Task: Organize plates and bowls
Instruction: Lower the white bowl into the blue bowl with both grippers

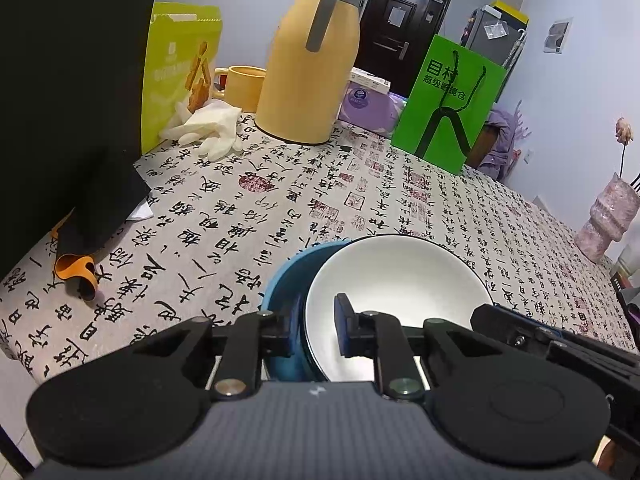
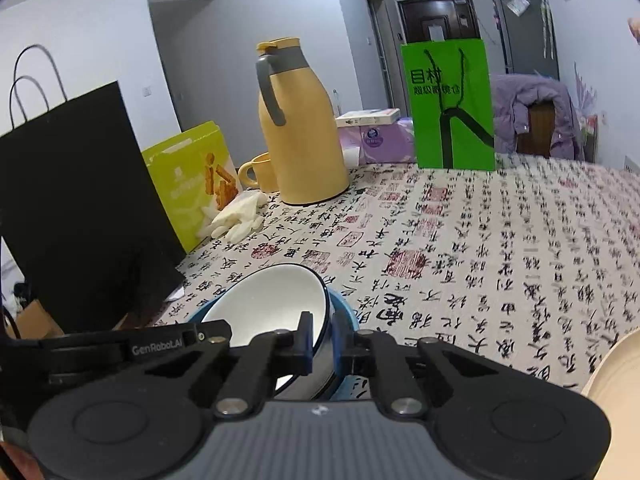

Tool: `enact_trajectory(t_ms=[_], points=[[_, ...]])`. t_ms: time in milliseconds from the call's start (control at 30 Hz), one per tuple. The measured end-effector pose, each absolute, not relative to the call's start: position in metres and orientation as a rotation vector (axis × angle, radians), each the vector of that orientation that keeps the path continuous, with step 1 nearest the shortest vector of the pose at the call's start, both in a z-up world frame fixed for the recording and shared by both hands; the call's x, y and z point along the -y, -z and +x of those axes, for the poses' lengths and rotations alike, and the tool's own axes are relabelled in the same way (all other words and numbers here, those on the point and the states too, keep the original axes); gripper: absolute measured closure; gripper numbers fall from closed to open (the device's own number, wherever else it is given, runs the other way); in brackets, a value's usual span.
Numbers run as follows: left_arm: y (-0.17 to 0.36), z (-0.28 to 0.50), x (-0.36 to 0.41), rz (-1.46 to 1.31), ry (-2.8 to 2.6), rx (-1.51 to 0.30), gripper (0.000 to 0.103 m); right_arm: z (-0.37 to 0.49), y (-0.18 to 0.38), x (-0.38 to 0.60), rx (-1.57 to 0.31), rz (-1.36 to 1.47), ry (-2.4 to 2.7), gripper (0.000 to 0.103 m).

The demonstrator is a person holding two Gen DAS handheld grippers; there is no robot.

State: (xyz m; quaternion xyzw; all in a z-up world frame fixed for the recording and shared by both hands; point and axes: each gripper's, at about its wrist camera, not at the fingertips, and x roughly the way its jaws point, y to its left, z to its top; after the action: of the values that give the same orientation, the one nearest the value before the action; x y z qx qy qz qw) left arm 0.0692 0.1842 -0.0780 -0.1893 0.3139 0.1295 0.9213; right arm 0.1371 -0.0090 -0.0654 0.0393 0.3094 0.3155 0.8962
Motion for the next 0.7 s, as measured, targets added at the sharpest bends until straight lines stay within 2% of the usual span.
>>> enact_trajectory(t_ms=[367, 700], points=[[0.073, 0.070, -0.185, -0.413, -0.270, -0.670, 0.085, 0.149, 0.069, 0.022, -0.718, 0.232, -0.656, 0.094], [0.072, 0.071, -0.187, -0.435, -0.275, -0.686, 0.085, 0.147, 0.070, 0.018, -0.699, 0.186, -0.657, 0.094]])
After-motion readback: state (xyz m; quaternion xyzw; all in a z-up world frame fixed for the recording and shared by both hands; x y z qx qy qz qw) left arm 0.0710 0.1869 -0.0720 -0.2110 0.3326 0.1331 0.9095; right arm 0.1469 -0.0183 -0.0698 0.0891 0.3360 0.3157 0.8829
